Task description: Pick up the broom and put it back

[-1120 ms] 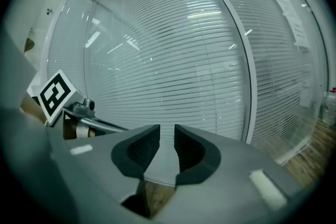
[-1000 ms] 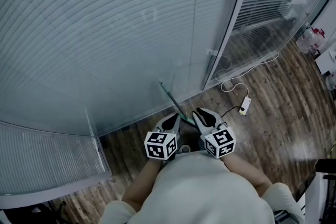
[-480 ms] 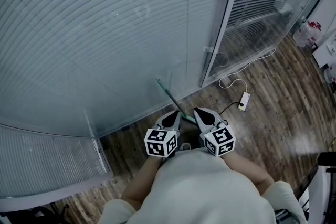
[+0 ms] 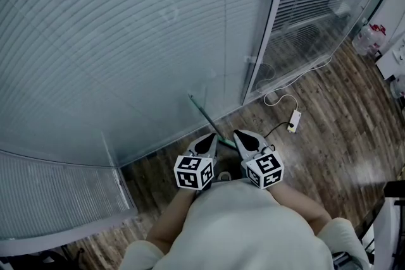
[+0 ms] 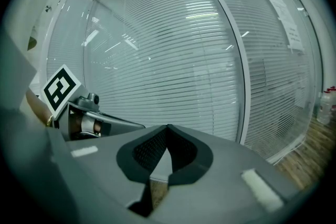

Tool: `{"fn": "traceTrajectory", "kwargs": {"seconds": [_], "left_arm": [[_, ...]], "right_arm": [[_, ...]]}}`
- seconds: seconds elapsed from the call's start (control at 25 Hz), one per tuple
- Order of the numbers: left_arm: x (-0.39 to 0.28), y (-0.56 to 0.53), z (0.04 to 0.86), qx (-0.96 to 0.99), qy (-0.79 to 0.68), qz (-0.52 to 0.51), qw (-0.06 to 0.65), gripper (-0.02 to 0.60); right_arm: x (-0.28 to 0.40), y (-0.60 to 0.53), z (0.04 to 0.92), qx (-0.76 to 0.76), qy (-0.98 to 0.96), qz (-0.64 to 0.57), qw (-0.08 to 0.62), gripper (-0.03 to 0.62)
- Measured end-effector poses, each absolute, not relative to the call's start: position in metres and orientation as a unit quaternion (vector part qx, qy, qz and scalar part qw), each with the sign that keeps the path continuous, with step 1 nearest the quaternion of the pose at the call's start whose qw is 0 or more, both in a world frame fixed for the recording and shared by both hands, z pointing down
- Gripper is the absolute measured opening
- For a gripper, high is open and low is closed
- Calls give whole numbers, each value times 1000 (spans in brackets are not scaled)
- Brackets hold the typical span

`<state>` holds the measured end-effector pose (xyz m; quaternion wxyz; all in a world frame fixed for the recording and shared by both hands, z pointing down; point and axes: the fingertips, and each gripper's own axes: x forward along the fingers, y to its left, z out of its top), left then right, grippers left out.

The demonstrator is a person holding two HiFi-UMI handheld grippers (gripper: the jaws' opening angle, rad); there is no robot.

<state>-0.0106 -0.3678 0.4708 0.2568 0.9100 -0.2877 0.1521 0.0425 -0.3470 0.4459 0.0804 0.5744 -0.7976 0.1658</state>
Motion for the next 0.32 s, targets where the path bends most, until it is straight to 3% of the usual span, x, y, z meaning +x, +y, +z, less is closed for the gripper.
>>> {"fn": "traceTrajectory", "kwargs": {"seconds": [0.32], "left_arm": [[-13, -372, 471, 911, -283, 153, 257, 0]], "right_arm": [[40, -350, 450, 577, -794, 171, 84, 5]]}}
